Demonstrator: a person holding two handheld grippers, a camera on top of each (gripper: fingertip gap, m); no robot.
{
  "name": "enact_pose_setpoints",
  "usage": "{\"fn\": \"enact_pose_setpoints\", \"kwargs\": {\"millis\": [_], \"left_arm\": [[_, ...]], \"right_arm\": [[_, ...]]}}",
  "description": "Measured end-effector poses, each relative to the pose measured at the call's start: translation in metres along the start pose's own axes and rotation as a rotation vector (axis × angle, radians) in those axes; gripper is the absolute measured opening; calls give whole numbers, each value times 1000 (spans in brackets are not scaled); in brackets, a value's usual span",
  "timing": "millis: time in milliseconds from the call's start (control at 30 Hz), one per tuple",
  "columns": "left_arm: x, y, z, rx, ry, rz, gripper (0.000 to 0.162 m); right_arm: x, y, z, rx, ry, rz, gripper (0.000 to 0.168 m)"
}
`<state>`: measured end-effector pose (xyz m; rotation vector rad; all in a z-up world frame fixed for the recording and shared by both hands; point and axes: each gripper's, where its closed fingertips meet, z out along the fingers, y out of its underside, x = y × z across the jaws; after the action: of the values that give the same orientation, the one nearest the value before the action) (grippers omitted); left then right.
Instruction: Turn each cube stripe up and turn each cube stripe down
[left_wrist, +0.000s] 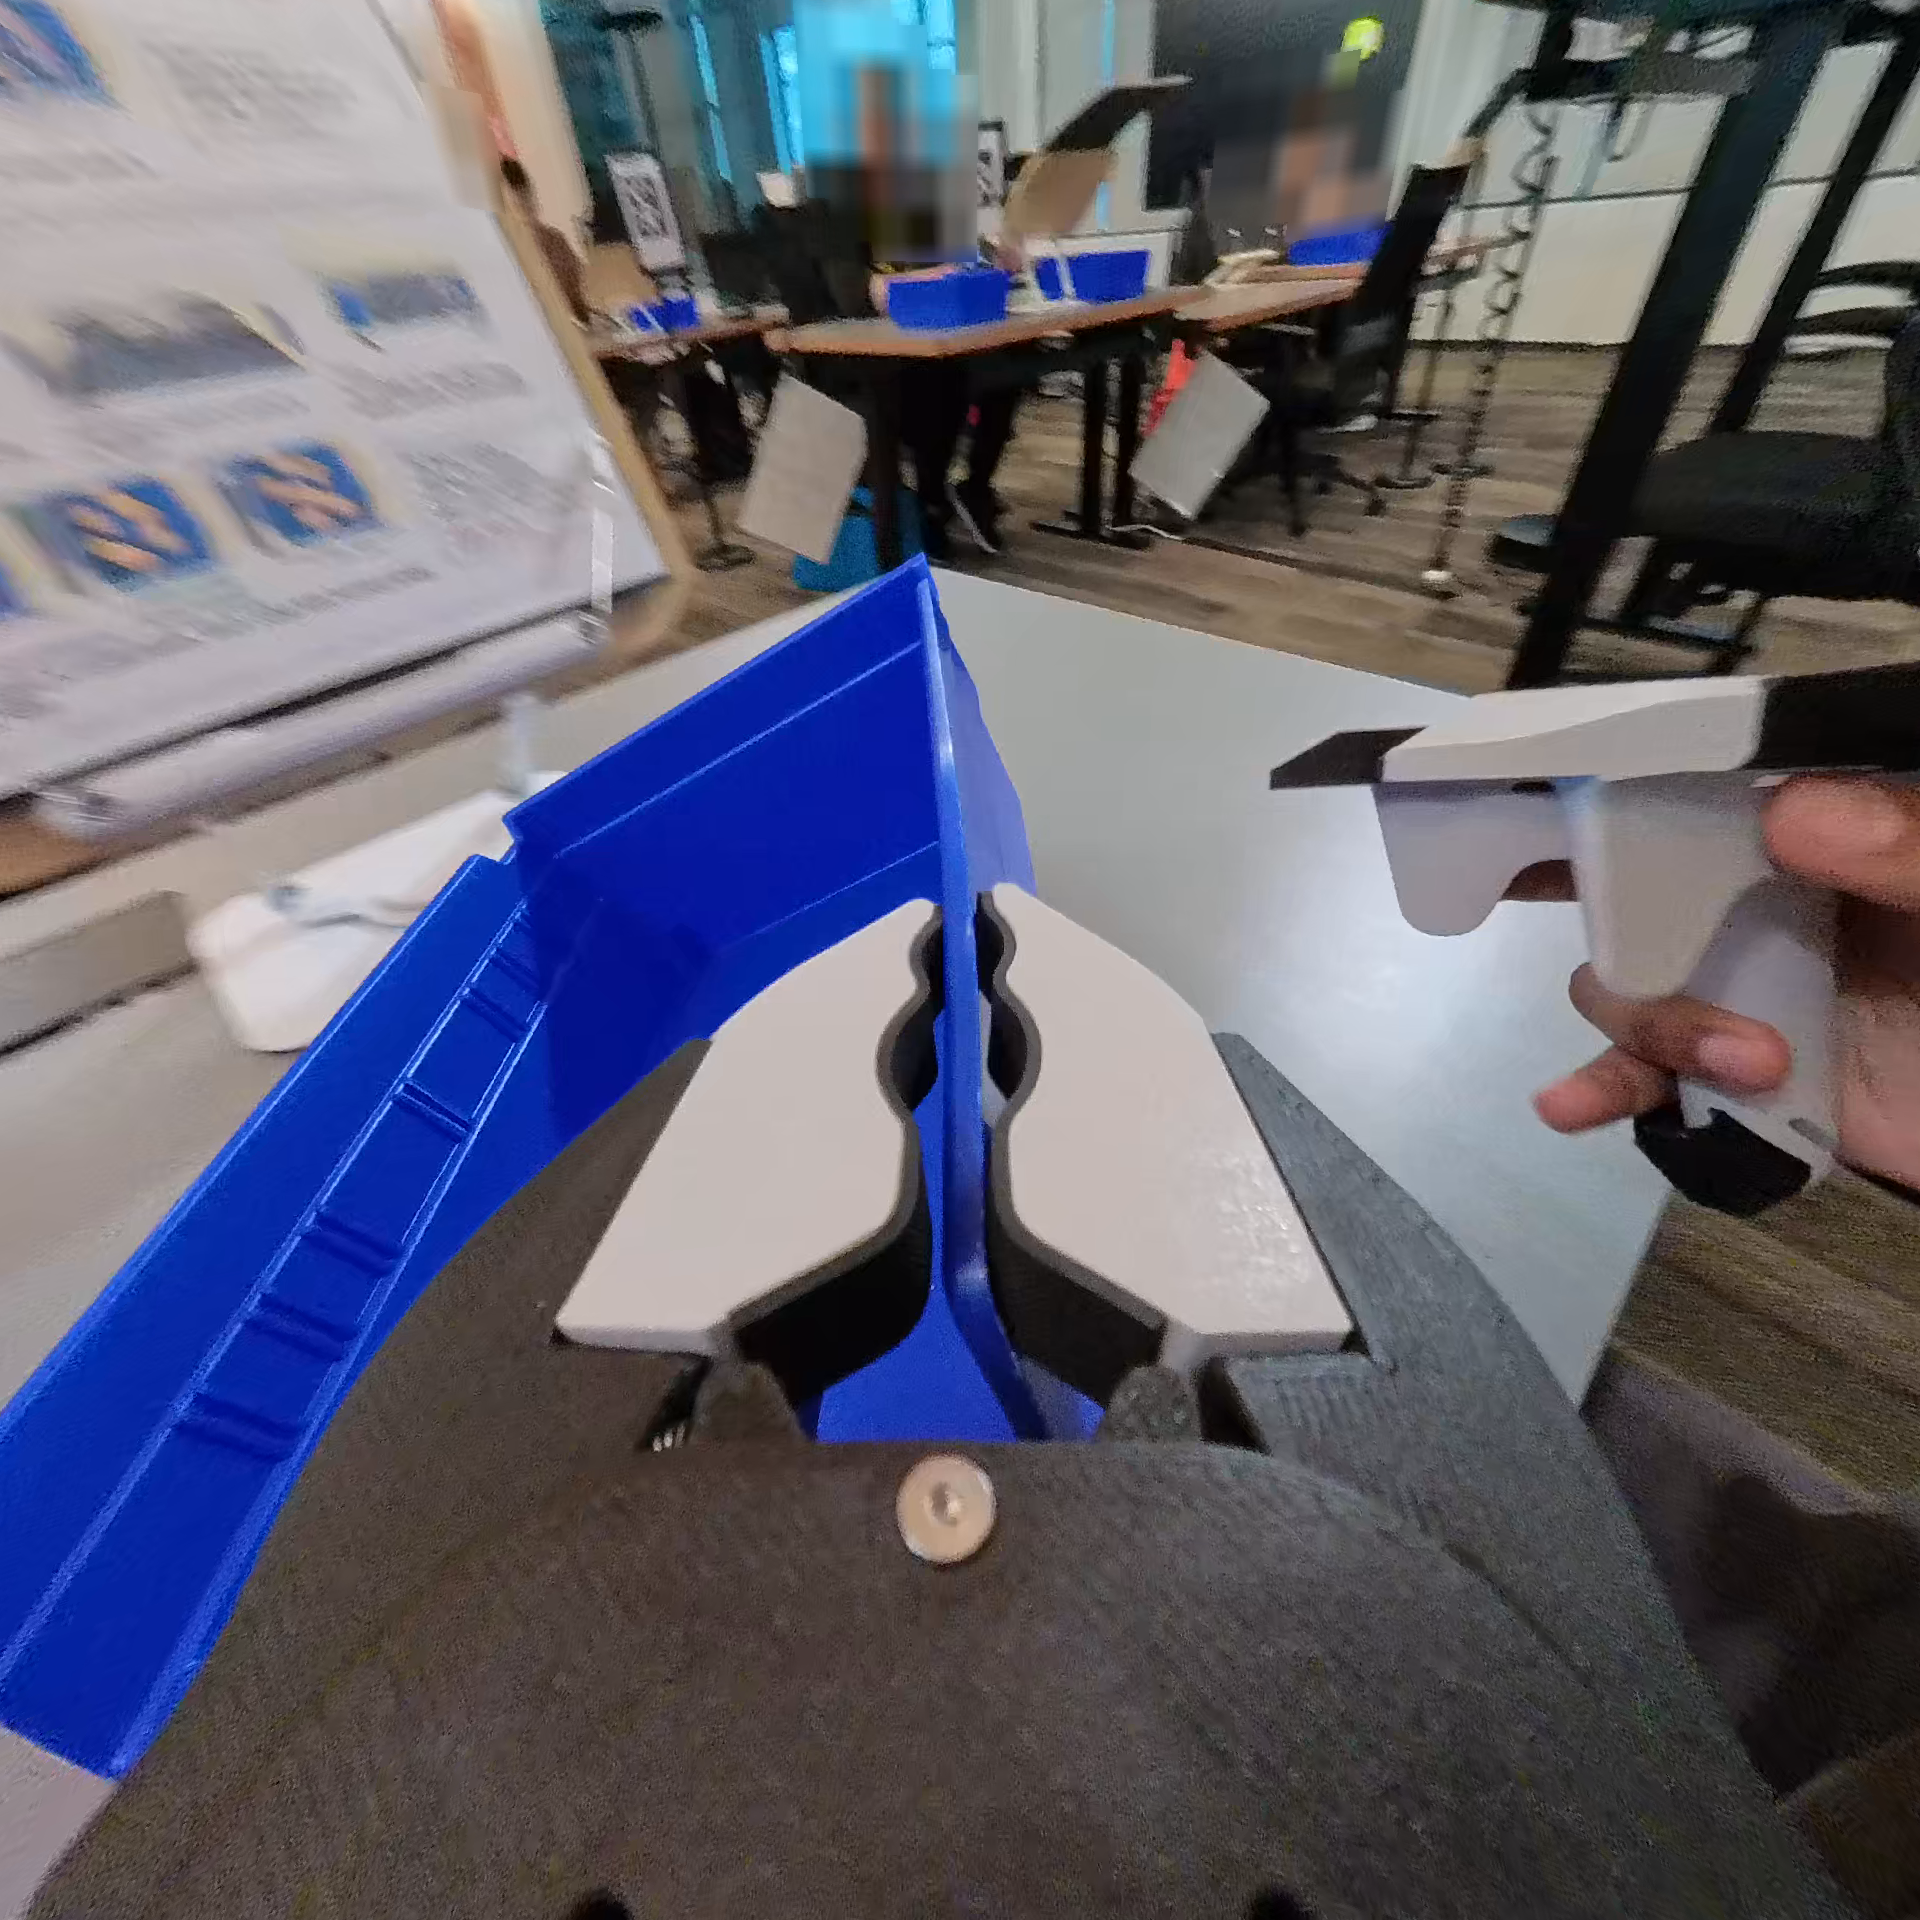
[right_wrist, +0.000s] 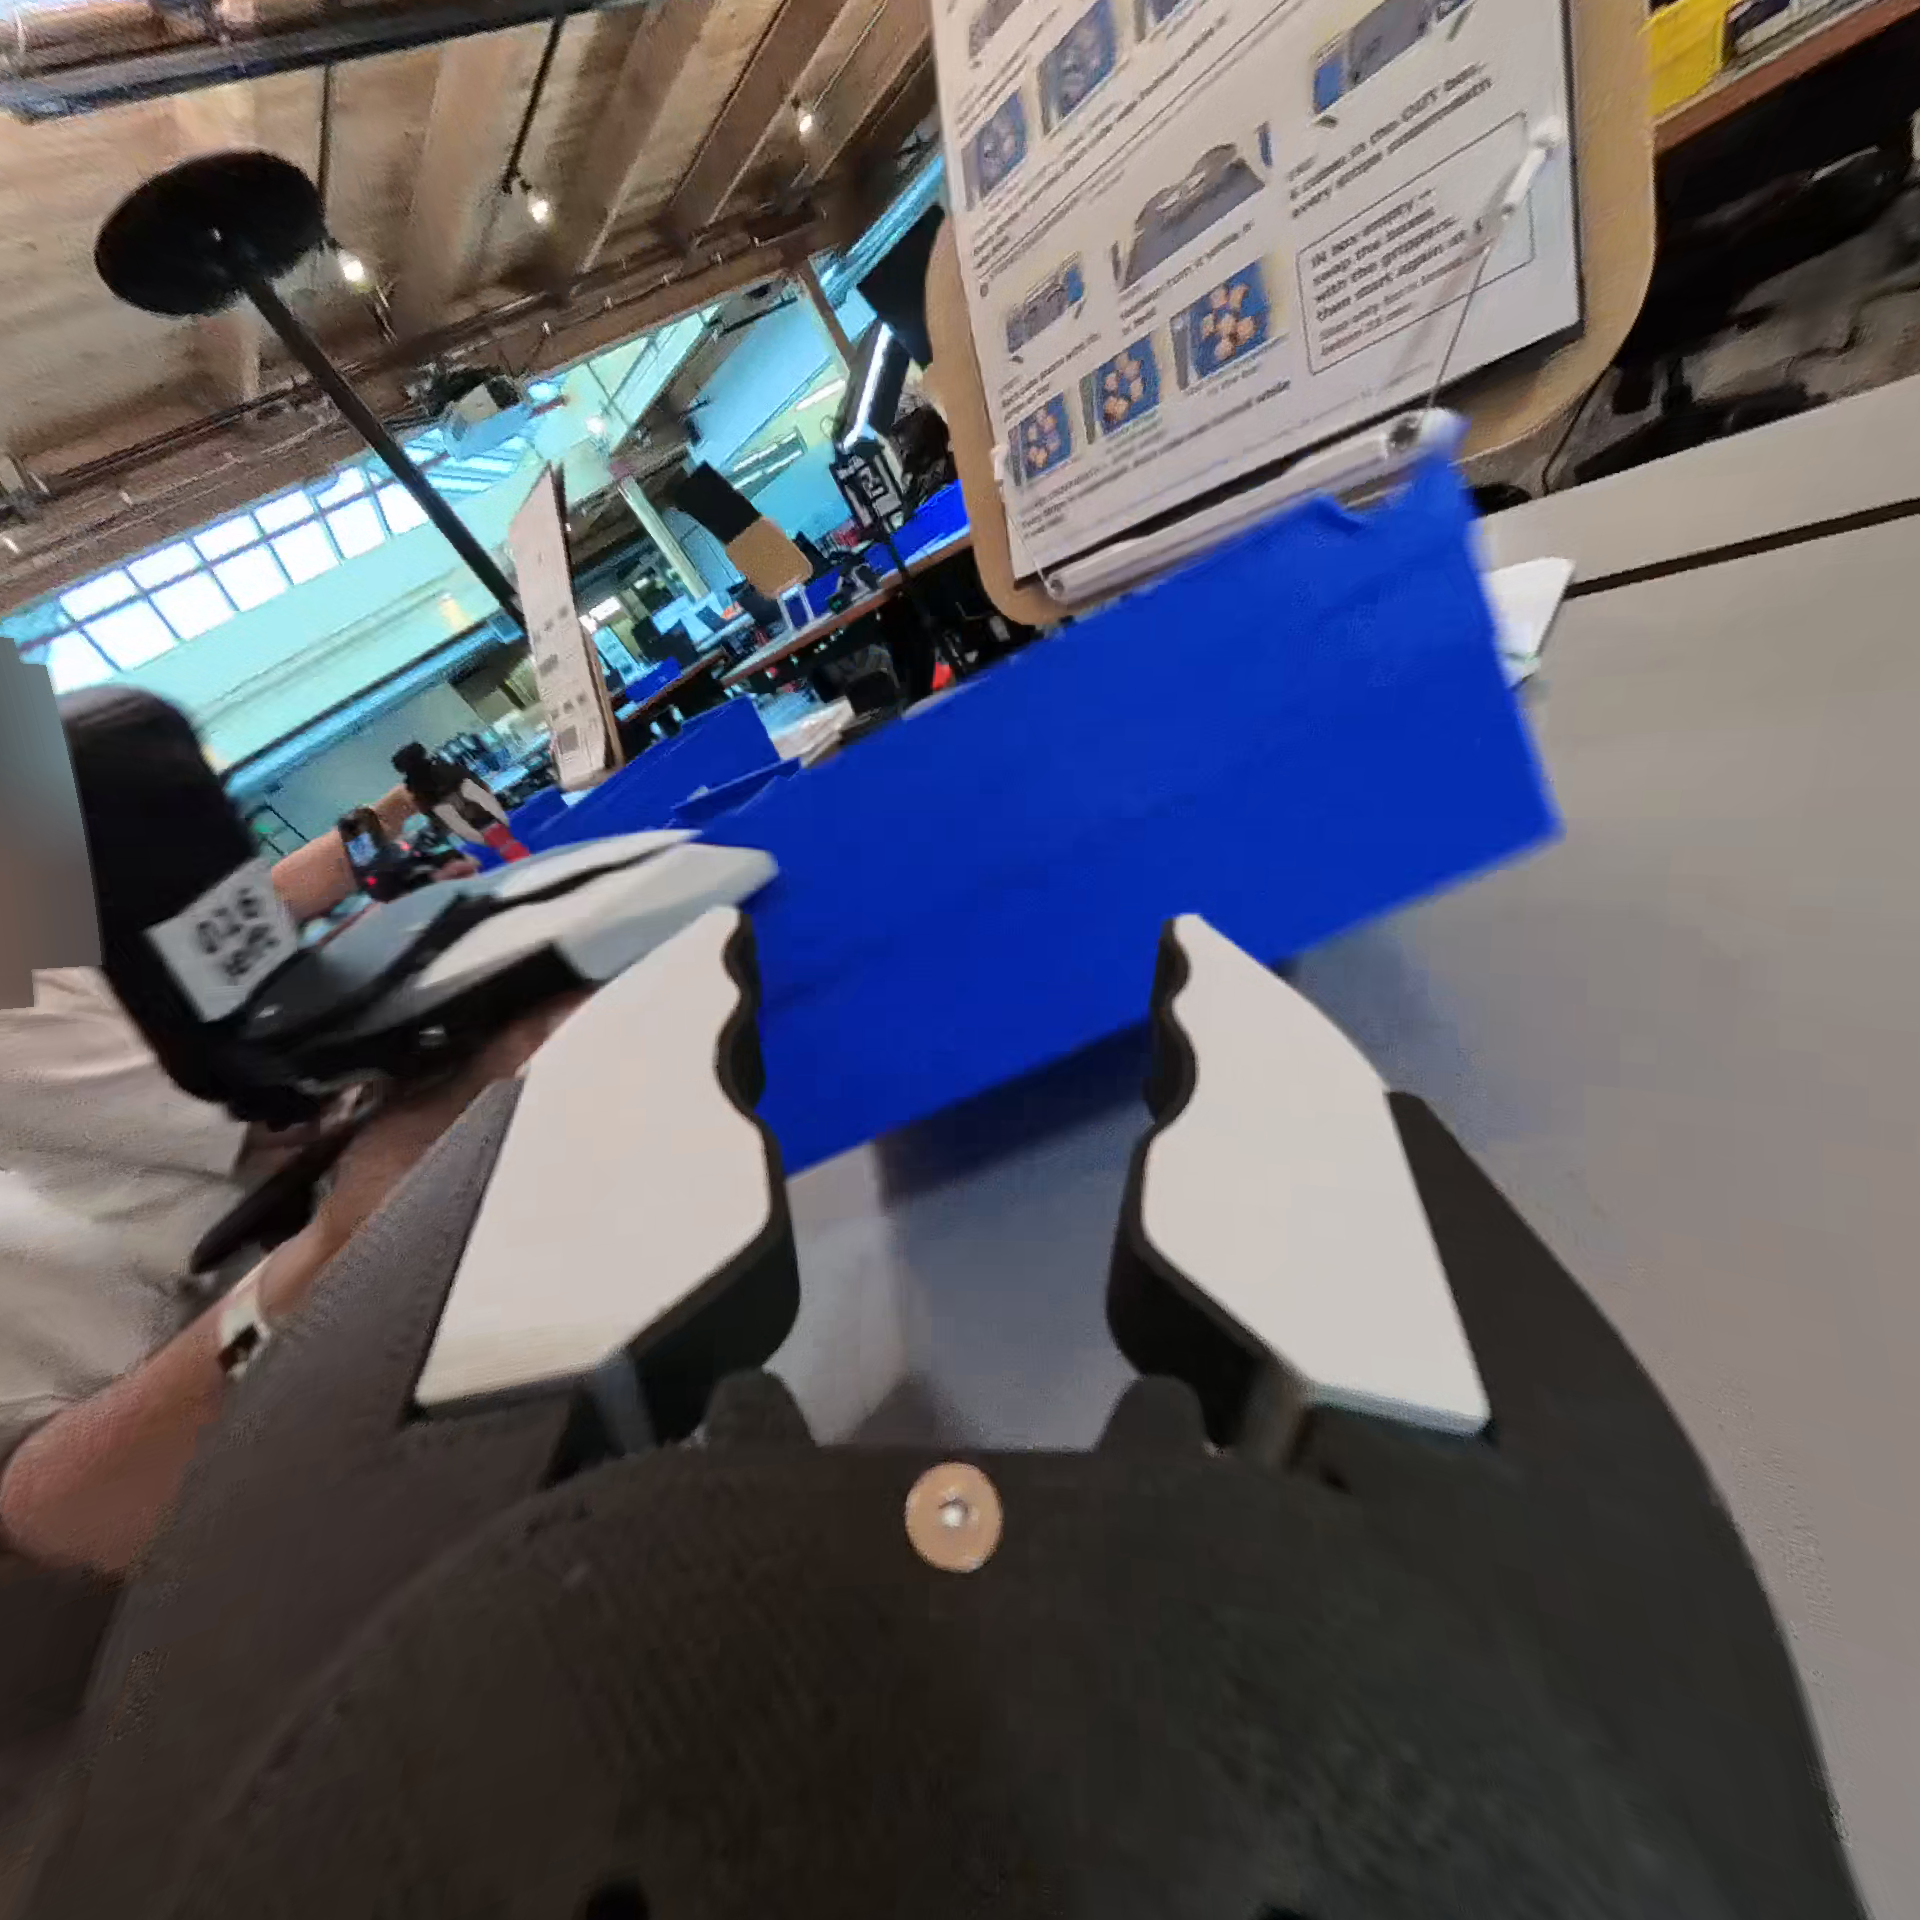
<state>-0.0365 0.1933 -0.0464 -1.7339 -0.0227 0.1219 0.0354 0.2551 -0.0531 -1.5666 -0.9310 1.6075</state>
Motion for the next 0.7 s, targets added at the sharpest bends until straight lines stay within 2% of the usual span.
{"fn": "enact_pose_setpoints", "kwargs": {"millis": [67,233,500,600,700], "left_arm": [[21,7,21,11,66,-36,4],[66,10,73,0,151,40,4],[125,27,151,-27,197,72,4],[144,33,165,-46,218,81,4],[161,39,165,-74,288,62,12]], "right_arm": [[-3,0,-9,0,37,-60,74],[9,11,-30,21,148,-126,76],[67,11,-80,91,349,-5,81],[78,9,-95,113,396,8,84],[85,12,-102,86,464,-51,90]]}}
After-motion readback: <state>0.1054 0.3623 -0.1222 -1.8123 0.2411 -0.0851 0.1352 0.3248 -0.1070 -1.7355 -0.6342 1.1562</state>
